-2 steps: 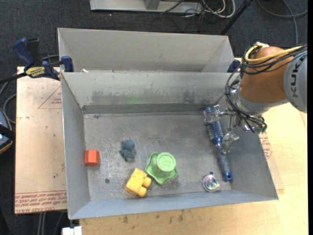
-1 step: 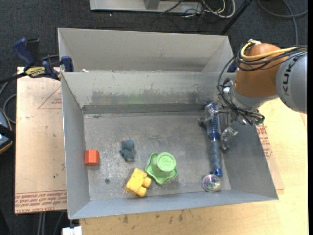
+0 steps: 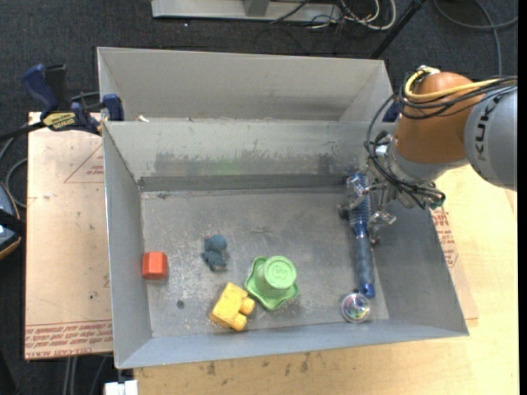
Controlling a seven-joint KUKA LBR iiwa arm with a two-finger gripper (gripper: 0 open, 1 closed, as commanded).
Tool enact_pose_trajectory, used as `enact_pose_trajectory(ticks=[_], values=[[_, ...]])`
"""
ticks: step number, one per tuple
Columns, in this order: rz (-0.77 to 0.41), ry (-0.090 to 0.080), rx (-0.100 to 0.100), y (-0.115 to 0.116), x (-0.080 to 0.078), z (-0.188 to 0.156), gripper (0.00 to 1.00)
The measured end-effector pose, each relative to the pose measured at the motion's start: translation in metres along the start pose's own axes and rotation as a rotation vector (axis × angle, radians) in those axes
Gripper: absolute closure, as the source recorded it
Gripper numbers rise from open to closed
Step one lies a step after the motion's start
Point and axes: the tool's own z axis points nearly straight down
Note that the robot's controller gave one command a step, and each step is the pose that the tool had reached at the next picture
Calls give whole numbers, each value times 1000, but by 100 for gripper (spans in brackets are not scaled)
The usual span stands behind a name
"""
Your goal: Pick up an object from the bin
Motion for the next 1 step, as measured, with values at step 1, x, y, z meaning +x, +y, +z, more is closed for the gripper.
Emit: enact_pose_trajectory(ticks=[1], values=[[-123, 8, 9, 6, -7, -125, 100]])
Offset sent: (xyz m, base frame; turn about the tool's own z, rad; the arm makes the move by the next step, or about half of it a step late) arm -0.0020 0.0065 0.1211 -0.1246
